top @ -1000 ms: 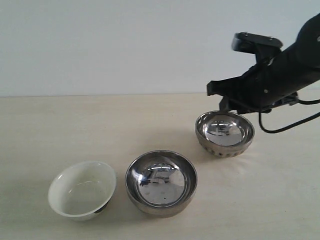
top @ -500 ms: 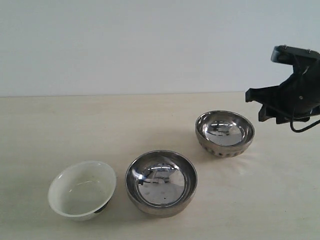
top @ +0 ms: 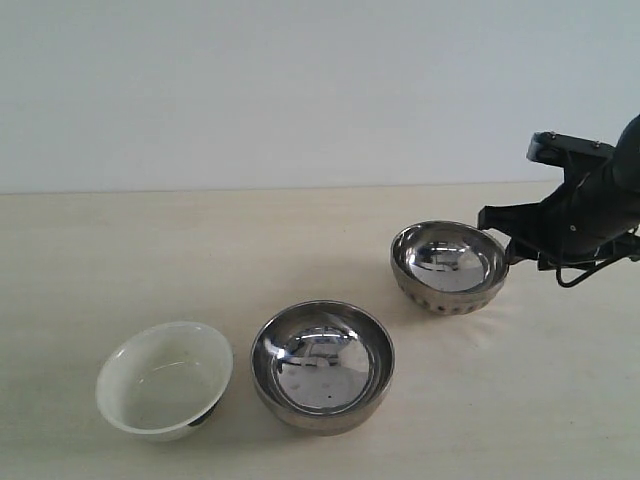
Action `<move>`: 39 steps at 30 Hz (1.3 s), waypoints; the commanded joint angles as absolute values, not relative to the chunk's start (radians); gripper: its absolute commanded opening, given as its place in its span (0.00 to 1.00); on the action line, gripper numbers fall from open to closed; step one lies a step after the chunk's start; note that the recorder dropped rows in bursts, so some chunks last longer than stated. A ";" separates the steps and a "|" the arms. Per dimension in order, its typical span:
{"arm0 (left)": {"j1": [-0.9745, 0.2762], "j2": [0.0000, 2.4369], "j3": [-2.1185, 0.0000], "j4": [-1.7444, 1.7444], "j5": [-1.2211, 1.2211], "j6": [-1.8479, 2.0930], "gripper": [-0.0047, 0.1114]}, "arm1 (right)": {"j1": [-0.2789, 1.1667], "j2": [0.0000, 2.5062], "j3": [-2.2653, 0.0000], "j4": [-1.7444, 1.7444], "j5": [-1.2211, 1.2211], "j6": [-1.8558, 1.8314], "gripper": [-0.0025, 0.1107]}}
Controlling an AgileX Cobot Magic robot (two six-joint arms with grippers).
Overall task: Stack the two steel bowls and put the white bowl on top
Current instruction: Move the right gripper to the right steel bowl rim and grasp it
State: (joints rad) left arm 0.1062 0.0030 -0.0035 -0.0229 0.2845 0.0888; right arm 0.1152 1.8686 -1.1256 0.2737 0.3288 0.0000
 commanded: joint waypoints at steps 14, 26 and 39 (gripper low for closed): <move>0.107 0.000 0.000 -0.026 0.278 0.078 0.08 | 0.167 1.921 -1.129 0.334 0.199 0.000 0.34; 0.107 0.000 0.000 -0.026 0.278 0.078 0.08 | 0.179 1.968 -1.129 0.335 0.156 0.000 0.34; 0.107 0.000 0.000 -0.026 0.278 0.078 0.08 | 0.184 2.008 -1.129 0.335 0.158 0.000 0.34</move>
State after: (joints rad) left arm 0.1062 0.0030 -0.0035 -0.0229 0.2845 0.0888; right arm 0.1808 1.9840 -1.1256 0.3390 0.1568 0.0000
